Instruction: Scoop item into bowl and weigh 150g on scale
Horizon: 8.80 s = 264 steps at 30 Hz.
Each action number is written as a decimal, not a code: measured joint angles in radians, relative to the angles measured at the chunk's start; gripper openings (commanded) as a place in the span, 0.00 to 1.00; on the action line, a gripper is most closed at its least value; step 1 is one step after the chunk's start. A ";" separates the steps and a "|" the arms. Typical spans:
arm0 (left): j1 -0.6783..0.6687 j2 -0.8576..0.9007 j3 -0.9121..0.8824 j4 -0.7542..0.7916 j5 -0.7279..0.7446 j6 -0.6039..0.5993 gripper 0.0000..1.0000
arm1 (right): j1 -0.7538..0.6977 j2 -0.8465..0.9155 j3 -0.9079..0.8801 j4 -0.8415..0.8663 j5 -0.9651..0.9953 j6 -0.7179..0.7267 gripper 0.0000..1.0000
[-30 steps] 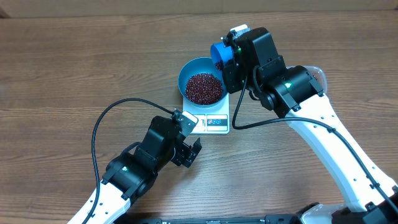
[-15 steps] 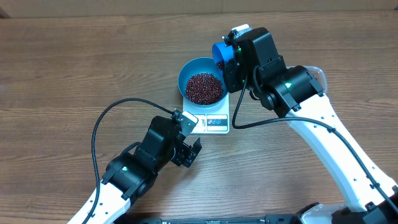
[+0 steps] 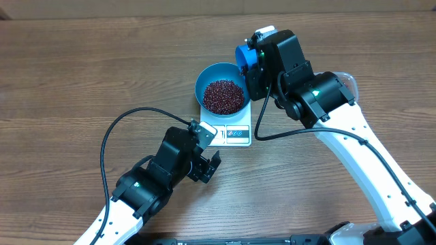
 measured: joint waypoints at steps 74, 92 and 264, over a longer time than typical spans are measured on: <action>0.000 0.000 0.000 0.000 0.000 0.000 1.00 | -0.533 0.000 0.000 -0.166 0.180 -0.233 0.04; 0.000 0.000 0.000 0.000 0.000 0.000 1.00 | -0.476 0.000 -0.008 -0.171 0.170 0.240 0.04; 0.000 -0.009 -0.001 -0.118 -0.031 0.000 1.00 | -0.476 -0.009 0.426 -0.811 0.032 0.244 1.00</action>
